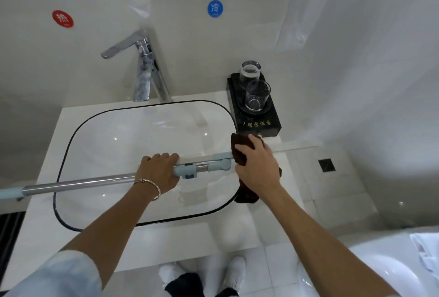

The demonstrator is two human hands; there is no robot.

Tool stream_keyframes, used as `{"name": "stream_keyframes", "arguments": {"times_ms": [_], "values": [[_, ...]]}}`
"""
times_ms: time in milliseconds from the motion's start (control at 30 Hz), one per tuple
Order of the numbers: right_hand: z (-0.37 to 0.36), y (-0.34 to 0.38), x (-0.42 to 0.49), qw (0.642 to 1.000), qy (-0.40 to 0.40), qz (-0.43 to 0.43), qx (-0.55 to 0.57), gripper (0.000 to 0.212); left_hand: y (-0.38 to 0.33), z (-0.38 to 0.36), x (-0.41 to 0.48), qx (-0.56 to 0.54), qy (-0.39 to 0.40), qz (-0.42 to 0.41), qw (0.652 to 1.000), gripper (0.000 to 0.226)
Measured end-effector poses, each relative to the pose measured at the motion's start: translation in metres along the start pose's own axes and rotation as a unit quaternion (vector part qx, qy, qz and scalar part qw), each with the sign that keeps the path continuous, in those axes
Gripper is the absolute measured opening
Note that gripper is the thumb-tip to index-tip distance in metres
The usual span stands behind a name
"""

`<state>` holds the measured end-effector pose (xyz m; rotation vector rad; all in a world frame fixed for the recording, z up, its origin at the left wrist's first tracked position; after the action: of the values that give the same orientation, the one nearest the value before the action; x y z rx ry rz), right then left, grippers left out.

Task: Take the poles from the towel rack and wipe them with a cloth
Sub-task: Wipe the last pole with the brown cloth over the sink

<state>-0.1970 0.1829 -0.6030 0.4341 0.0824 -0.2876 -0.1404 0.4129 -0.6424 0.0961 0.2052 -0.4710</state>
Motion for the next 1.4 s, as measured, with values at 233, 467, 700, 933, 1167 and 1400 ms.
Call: {"name": "stream_keyframes", "arguments": {"times_ms": [233,467,700,933,1167,1400], "values": [[0.065,-0.141,0.020,0.985,-0.091,-0.144,0.018,0.048,0.001,-0.002,0.002,-0.015,-0.001,-0.002,1.000,0.026],[-0.002,-0.003,-0.009,0.999,-0.011,0.020,0.032,0.047,-0.001,-0.002,0.002,-0.012,-0.003,-0.002,1.000,0.022],[0.061,-0.148,0.026,0.990,-0.080,-0.118,0.019,0.045,0.000,-0.002,0.001,-0.005,-0.008,-0.008,1.000,0.022],[0.018,-0.038,0.004,0.998,-0.056,-0.015,0.034,0.040,-0.004,0.000,0.000,-0.002,-0.003,0.001,1.000,0.023],[0.006,-0.004,0.000,0.999,0.018,0.033,-0.002,0.042,-0.007,0.001,-0.001,-0.006,-0.002,0.001,1.000,0.024],[0.022,-0.010,0.000,0.999,0.018,-0.044,0.015,0.042,-0.008,0.002,-0.004,0.001,-0.013,0.002,1.000,0.024]]}}
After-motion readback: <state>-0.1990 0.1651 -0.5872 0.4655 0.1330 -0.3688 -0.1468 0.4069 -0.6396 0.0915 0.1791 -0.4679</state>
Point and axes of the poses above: each hand's wrist, its own x-axis towards the middle knuckle, its own z-axis out of the back of the hand, y = z × x, the point moved 9 cm from there along x, towards the middle knuckle, and after that the axes turned 5 degrees about -z, right-handed, at the moved point
